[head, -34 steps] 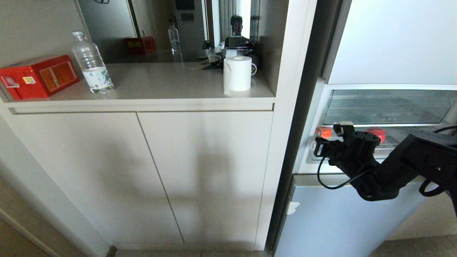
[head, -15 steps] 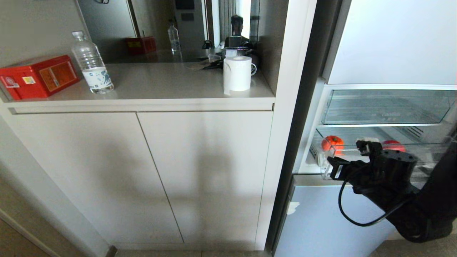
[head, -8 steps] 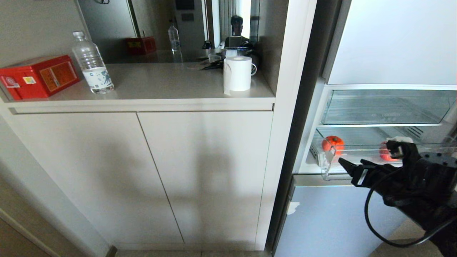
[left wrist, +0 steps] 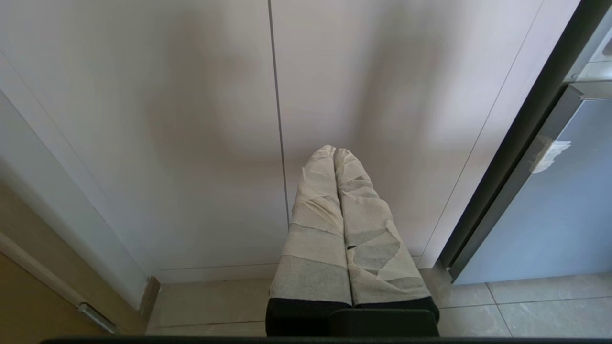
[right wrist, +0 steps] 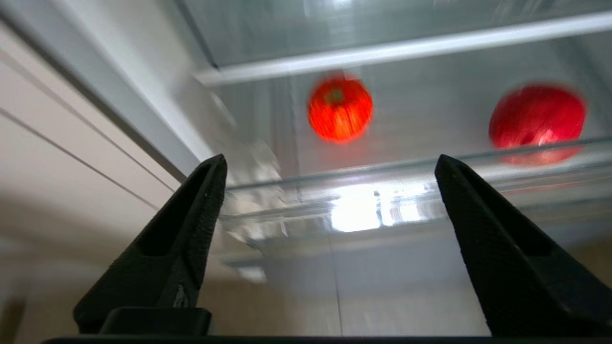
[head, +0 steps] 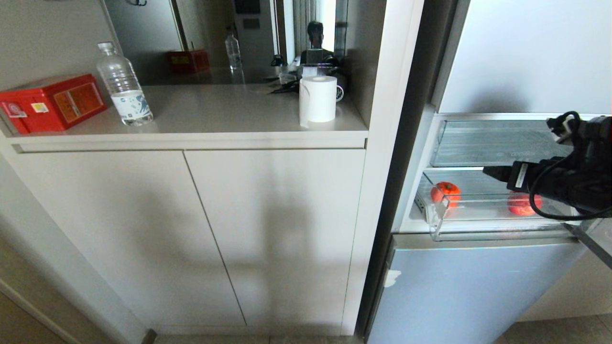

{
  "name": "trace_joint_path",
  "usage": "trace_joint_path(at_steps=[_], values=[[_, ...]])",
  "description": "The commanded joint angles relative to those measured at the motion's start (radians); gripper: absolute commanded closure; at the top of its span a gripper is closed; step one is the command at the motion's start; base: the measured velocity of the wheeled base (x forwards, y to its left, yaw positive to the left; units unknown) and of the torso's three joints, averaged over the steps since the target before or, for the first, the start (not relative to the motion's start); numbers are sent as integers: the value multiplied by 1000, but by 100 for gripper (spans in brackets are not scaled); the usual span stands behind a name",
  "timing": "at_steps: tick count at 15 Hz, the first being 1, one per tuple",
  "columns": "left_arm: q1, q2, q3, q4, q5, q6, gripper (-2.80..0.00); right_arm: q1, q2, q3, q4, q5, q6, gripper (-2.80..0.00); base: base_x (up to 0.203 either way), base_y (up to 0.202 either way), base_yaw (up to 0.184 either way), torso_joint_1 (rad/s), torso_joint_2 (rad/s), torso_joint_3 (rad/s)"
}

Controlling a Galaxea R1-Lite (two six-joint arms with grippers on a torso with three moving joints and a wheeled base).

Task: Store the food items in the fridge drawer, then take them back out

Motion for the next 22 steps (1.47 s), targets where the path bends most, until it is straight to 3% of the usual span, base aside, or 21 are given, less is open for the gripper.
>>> trace_joint_path(at_steps=[1,4,10,22], values=[[0,2,0,0,0,0,0,-22,167,-150,119,9,-23,-280,0,0,0,0,0,0],[0,2,0,1,0,0,0,-36,290,-254,141,15,-70,-280,0,0,0,0,0,0],[0,2,0,1,0,0,0,-45,408,-385,157,61,-80,-280,0,0,0,0,0,0],[0,2,0,0,0,0,0,-75,350,-706,973,39,-93,-280,0,0,0,0,0,0]])
